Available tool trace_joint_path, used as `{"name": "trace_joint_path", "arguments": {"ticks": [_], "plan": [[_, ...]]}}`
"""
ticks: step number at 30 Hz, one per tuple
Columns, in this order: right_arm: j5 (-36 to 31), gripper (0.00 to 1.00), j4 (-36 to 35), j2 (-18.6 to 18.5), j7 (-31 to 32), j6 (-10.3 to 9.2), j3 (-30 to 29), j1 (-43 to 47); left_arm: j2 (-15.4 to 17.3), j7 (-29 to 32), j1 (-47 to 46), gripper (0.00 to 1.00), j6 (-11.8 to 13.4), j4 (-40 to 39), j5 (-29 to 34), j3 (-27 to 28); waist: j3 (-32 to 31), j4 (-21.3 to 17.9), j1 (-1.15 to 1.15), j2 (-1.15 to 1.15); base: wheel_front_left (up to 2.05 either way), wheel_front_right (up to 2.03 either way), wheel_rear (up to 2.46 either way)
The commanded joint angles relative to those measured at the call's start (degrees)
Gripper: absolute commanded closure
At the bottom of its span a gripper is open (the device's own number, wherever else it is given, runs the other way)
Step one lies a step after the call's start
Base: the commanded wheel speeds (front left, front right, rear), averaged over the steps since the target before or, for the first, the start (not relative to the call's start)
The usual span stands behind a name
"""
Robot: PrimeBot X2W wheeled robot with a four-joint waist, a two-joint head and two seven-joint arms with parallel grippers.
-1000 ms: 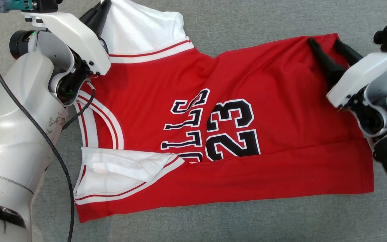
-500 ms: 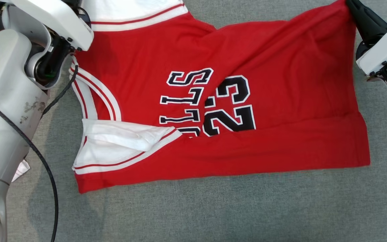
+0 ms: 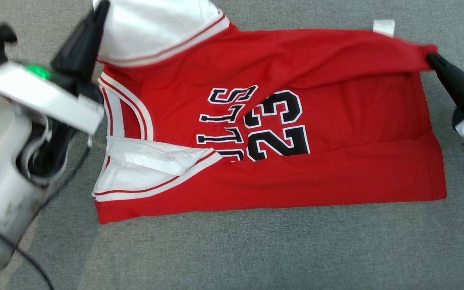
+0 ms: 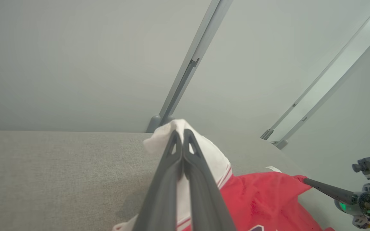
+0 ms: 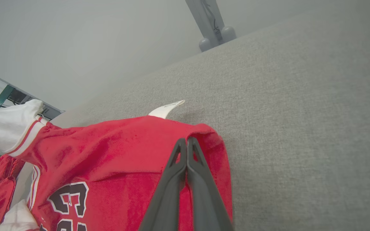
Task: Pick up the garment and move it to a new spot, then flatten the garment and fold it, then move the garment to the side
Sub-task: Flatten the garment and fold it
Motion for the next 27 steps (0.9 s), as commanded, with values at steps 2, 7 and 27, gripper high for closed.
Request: {"name": "trace_joint_path", "arguments": {"ticks": [2,7,27], "plan": [[1.82,1.0,-2.16,-1.39,-0.41,0.0,-0.9,3.26,2.09,-0.72,4.34,1.0,-0.07,-4.1,-1.05,0.78,-0.31,0.27,0.0,0.0,0.0,0.0,0.0],[4.67,1.0,-7.14,-3.15,-1.77,0.0,-2.6,10.4,5.32,-1.43,15.61,1.0,-0.04,-13.14,-2.41,3.4,-0.83,0.53,0.0,0.0,0.0,0.0,0.0],[3.5,0.69,-5.22,1.02,-8.04,0.0,-5.29,21.31,1.61,-0.66,31.03,0.24,1.27,-8.58,-4.69,3.77,-3.04,0.75,0.0,0.0,0.0,0.0,0.0]]}}
